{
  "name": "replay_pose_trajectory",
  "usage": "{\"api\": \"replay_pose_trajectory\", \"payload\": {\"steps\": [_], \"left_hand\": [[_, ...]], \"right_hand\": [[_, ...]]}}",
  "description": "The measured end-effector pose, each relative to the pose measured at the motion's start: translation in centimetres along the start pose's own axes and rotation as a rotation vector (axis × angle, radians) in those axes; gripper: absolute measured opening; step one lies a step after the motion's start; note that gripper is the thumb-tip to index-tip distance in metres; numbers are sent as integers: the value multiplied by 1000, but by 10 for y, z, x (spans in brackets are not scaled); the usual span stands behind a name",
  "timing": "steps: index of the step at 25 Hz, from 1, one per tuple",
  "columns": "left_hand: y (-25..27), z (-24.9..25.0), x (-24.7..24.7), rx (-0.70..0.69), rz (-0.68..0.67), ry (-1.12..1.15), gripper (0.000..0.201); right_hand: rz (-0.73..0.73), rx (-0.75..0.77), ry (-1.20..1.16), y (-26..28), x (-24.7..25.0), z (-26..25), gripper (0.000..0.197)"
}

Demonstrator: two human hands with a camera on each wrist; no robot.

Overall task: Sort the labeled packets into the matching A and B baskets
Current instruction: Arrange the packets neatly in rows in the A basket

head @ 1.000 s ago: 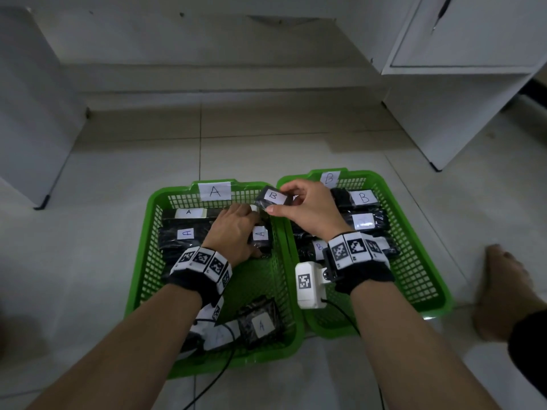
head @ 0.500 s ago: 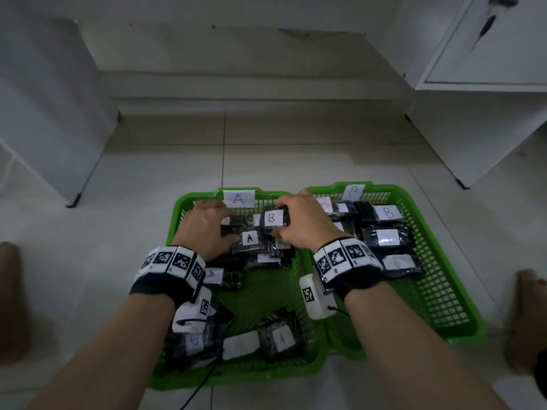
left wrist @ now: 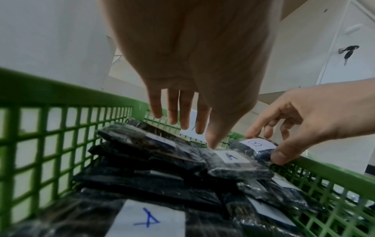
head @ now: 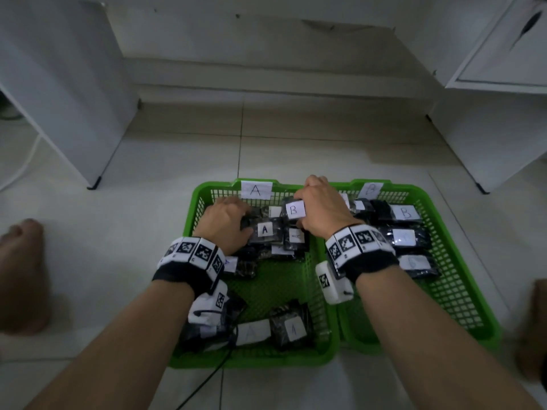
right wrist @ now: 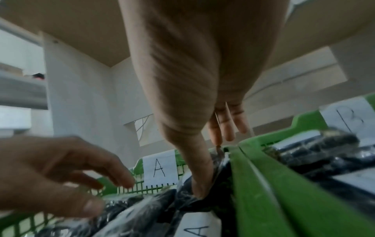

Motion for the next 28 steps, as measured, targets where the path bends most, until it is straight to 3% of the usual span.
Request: {"api": "replay_pose_trajectory", "payload": {"steps": [2, 4, 6, 8, 11, 13, 16, 18, 20, 23, 26, 28], "left_hand": [[9, 8, 13, -44, 58, 32, 26], [20, 20, 22, -101, 27, 83, 11], [36, 38, 16, -175, -115, 108, 5], [58, 54, -7, -210, -325, 91, 2], [91, 59, -50, -182, -613, -39, 14], [105, 62, -62, -197, -689, -87, 20], [112, 66, -50, -211, -661, -47, 14], [110, 64, -39, -176, -637, 45, 10], [109, 60, -34, -89, -671, 269, 21], [106, 58, -35, 32, -696, 596, 36], [104, 66, -35, 21, -637, 686, 31], [103, 65, -34, 42, -620, 775, 23]], "right_hand": [[-14, -8, 13, 8, 6, -3, 36], [-21, -37, -50, 23, 13, -8, 36], [-90, -58, -180, 41, 12, -21, 28], [-301, -49, -239, 63, -12, -42, 25], [-632, -29, -63, 105, -65, -57, 37], [-678, -14, 65, 124, -87, -55, 46], [-692, -34, 73, 132, -90, -53, 49], [-693, -53, -55, 127, -73, -55, 45], [-673, -61, -272, 120, -50, -54, 34], [-678, -221, -779, 118, -32, -41, 26], [-622, -307, -1209, 118, -25, -33, 32], [-546, -325, -1302, 113, -22, -27, 31]]}}
Point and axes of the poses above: each hand's wrist, its own y-axis away from the middle knuckle, its own x-axis out of the back of the hand, z = x × y, the point moved 10 cm from there along -y, towards the middle knuckle, and after that the axes turned 7 degrees about -y, right-handed, at the moved point
